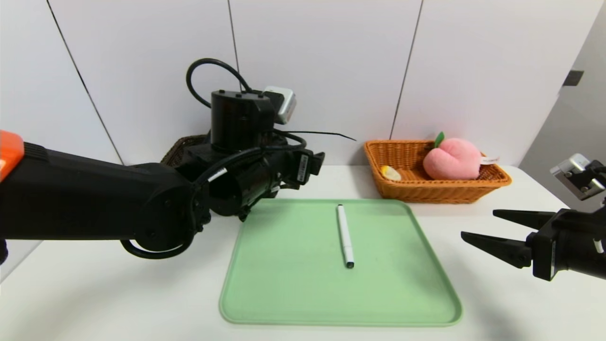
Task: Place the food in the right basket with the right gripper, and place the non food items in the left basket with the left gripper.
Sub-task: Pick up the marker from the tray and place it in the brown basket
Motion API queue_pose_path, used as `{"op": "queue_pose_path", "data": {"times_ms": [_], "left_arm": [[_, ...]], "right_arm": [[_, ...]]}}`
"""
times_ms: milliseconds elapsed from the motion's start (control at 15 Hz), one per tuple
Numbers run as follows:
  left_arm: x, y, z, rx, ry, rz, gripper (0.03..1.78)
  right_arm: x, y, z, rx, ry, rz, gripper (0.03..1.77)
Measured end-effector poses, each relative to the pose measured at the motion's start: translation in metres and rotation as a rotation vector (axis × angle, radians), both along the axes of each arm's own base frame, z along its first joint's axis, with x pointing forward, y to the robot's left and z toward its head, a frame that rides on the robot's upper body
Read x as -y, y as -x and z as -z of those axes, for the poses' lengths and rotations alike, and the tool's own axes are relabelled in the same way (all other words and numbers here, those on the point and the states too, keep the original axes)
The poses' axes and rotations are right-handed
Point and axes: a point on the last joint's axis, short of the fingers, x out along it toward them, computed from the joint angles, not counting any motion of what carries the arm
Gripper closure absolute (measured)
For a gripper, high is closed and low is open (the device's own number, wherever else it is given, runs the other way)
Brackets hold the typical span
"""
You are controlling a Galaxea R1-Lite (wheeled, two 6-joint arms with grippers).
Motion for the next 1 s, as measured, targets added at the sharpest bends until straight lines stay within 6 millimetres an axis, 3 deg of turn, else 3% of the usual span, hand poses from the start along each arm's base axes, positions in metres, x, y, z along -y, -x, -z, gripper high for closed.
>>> {"op": "queue_pose_path", "data": {"times_ms": [400, 1000], "left_arm": [[0.033, 0.033, 0.019, -0.129, 0.098, 0.089, 0.12], [0.062, 0.043, 0.077, -0.311, 0.109, 0.102, 0.12]], "right_arm": [[0.000, 0.001, 0.003, -0.010, 0.000, -0.002, 0.09], [-0.001, 0.004, 0.008, -0.028, -0.001, -0.007, 0.09]]}}
